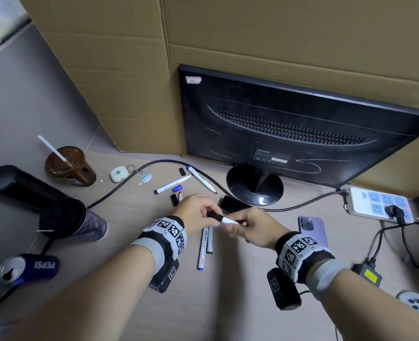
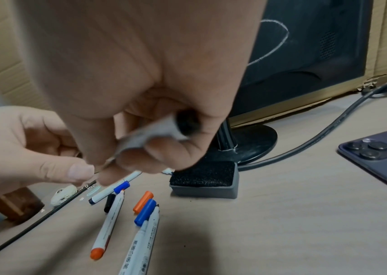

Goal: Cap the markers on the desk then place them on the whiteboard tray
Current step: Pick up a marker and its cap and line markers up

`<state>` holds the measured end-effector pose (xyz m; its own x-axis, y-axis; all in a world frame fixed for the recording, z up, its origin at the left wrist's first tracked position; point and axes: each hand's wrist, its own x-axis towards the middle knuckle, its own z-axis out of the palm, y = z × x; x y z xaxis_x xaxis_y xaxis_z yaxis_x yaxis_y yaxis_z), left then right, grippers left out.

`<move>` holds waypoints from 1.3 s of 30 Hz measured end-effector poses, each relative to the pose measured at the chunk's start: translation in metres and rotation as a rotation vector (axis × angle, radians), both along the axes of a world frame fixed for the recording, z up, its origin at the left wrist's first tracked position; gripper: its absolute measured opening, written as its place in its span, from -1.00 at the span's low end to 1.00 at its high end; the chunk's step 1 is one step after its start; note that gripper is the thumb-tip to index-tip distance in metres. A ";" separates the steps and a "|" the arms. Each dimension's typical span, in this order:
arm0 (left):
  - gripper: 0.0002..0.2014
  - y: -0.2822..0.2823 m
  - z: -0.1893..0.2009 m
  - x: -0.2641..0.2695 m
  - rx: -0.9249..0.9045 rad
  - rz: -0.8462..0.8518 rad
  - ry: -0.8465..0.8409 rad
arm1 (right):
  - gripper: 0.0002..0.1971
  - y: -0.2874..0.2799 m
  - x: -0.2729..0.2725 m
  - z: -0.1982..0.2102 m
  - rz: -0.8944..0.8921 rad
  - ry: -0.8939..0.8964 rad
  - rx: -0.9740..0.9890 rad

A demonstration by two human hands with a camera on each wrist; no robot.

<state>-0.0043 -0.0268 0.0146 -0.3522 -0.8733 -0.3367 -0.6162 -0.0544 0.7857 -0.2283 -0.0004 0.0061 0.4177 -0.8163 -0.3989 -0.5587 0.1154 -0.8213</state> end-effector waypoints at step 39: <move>-0.87 0.030 -0.077 0.034 0.201 0.348 -0.199 | -0.83 0.029 0.002 -0.076 -0.224 0.516 0.052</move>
<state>0.0295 0.0028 -0.0626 0.0395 -0.8384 -0.5436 -0.6725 -0.4247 0.6061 -0.2268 0.0290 -0.0704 -0.0236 -0.8366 -0.5473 -0.8437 0.3103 -0.4380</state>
